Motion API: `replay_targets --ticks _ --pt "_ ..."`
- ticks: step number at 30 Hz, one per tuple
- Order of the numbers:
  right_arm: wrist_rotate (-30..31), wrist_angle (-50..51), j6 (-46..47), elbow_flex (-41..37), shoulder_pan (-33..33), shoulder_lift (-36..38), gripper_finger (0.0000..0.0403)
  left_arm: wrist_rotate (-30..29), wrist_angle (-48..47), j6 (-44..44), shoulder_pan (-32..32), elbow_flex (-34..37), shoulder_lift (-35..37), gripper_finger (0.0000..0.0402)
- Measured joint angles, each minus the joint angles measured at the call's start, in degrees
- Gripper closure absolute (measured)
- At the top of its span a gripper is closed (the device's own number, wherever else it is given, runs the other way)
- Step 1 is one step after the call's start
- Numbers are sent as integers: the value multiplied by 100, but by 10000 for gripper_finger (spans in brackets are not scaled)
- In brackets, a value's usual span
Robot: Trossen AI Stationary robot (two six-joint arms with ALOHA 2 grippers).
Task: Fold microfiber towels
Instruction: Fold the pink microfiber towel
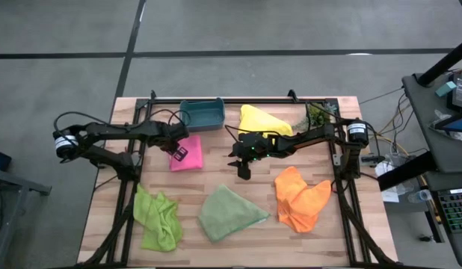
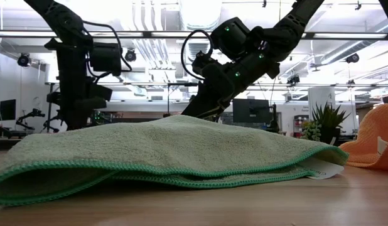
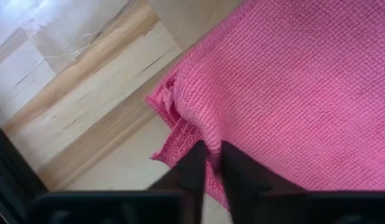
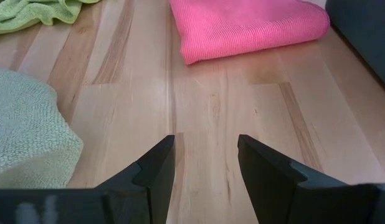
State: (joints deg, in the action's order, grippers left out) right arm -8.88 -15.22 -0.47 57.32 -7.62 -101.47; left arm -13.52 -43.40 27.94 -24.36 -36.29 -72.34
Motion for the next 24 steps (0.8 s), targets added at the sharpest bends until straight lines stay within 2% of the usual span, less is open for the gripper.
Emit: replay_targets --ticks 8,18,24 --pt "0 0 0 0 0 0 239 -136 -850 15 0 -288 186 400" --pt "4 -4 -15 0 -2 0 239 -365 -1003 18 -2 -143 334 401" --pt "11 -7 -9 0 -2 0 239 -833 -974 152 -2 35 151 401"
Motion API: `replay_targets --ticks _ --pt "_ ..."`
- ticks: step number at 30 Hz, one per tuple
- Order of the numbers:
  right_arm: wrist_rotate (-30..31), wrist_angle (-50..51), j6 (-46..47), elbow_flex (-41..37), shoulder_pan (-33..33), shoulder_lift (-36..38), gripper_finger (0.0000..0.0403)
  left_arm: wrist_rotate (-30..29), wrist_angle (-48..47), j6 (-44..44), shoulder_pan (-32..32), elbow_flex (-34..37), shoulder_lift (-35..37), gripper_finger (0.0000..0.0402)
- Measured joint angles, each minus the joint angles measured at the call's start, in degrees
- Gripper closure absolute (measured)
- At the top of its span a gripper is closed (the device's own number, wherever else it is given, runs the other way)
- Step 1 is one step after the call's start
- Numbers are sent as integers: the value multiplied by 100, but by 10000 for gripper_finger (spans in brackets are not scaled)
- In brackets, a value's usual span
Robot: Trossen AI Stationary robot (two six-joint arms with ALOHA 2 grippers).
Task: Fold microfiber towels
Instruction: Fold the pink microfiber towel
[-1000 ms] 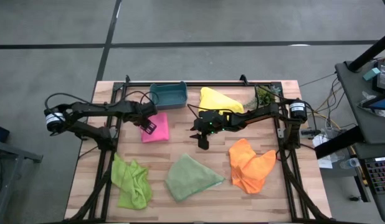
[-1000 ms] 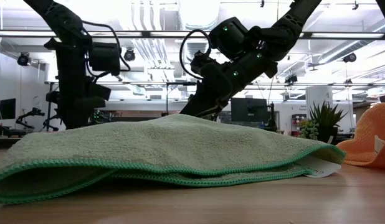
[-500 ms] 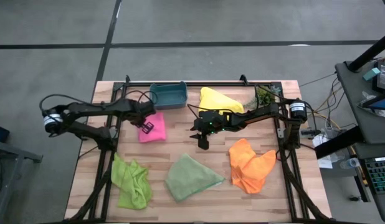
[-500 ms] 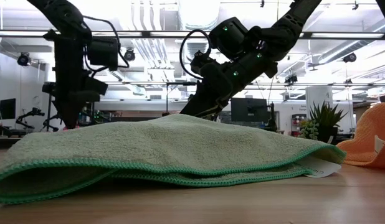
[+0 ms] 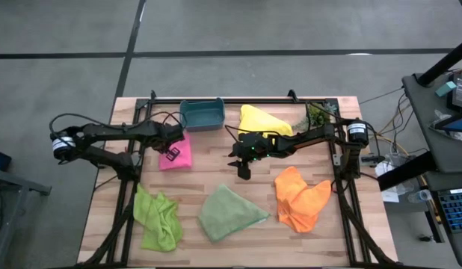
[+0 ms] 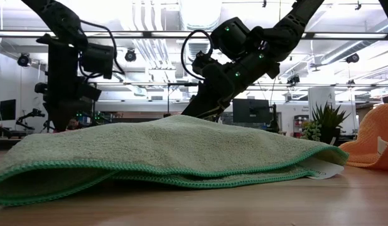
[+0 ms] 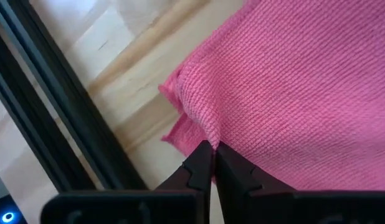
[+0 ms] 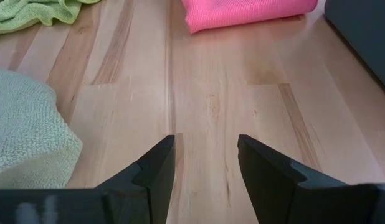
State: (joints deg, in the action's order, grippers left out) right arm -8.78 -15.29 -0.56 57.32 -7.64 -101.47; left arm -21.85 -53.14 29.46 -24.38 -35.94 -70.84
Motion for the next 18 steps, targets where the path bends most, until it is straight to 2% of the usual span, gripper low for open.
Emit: replay_targets --ticks 5,11,18 --pt "39 -4 3 0 0 0 239 -139 27 25 -2 0 -149 383" --pt "39 -2 11 0 0 0 239 -233 -63 27 -2 -4 -205 319" --pt "39 -2 50 0 0 0 239 -210 -594 71 -2 -435 -205 259"
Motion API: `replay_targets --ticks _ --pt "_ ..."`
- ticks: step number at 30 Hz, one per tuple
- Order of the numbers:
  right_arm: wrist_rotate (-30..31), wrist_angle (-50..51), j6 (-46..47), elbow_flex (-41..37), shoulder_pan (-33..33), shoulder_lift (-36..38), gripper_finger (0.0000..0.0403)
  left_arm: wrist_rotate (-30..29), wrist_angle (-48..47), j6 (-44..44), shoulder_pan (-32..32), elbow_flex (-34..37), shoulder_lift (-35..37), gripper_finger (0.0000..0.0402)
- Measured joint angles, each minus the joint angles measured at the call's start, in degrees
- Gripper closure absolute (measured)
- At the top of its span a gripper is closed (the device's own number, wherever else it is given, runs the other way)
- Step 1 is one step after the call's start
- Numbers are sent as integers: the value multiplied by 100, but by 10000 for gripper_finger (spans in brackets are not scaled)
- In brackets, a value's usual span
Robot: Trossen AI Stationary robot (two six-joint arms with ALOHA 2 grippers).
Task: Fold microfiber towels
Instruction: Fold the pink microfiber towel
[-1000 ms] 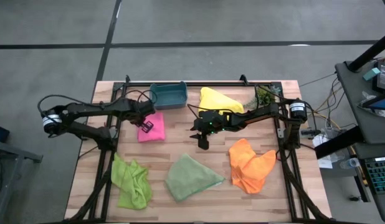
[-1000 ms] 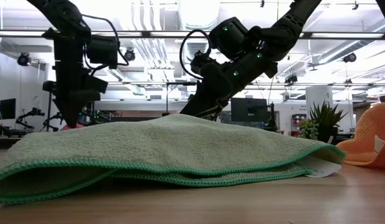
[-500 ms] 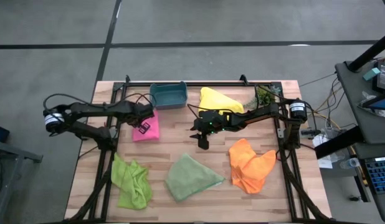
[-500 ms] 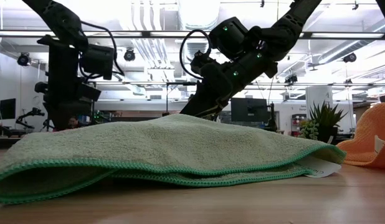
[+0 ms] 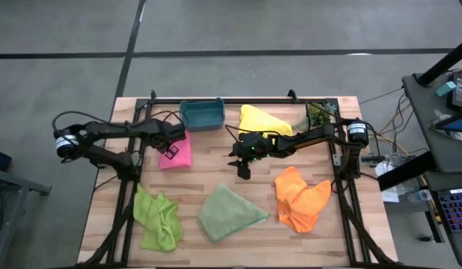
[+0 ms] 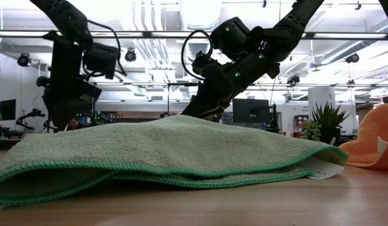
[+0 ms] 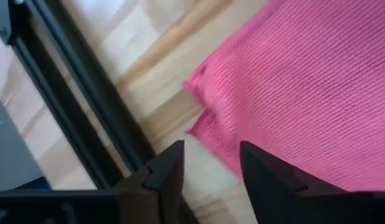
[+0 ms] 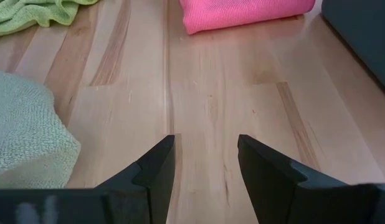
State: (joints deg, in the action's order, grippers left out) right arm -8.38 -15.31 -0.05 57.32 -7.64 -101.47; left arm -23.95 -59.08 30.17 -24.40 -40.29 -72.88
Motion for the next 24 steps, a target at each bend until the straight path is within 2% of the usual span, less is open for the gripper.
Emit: replay_targets --ticks 4,11,20,24 --pt "2 0 -3 0 0 0 239 479 347 -34 24 -290 6 255" --pt "2 2 -7 0 0 0 239 1584 2205 -354 287 -66 -174 281" --pt "2 2 -11 0 0 0 239 1648 2393 -343 460 -60 -1203 330" --pt "2 3 -10 0 0 0 239 1936 2564 -355 479 -178 -1561 348"
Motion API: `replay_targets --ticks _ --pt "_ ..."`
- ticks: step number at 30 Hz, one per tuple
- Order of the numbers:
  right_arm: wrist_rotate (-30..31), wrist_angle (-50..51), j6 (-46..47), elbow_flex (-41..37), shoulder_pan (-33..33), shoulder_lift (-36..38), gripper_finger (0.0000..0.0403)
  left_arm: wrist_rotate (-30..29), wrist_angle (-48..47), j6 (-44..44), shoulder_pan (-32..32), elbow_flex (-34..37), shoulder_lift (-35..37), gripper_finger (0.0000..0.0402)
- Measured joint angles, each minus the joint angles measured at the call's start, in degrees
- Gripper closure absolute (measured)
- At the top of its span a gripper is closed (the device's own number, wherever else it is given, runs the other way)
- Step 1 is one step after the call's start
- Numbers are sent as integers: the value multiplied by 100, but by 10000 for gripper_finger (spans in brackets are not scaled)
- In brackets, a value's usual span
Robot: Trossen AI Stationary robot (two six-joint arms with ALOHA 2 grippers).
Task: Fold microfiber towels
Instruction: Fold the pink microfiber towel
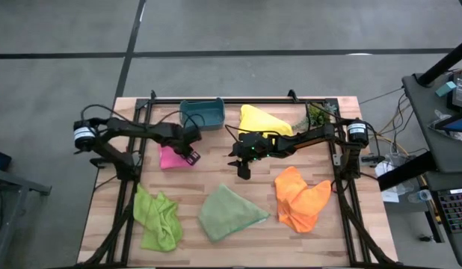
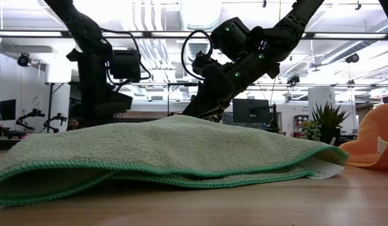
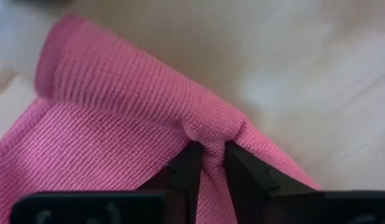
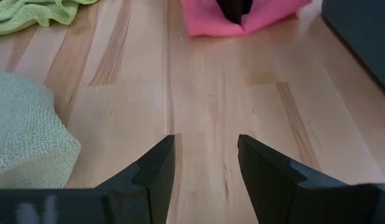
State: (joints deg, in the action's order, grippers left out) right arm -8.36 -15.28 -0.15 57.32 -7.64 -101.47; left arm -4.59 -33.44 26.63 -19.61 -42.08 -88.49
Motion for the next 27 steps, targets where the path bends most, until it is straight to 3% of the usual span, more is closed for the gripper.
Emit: replay_targets --ticks 8,15,20,27 --pt "0 1 7 0 0 0 239 343 685 7 311 -304 -96 364" --pt "2 1 1 0 0 0 239 558 2058 -65 760 -361 -83 364" --pt "4 -1 -9 0 0 0 239 617 2084 -515 986 -406 150 364" --pt "12 -72 10 28 0 0 239 370 1251 -756 985 -349 1200 364"
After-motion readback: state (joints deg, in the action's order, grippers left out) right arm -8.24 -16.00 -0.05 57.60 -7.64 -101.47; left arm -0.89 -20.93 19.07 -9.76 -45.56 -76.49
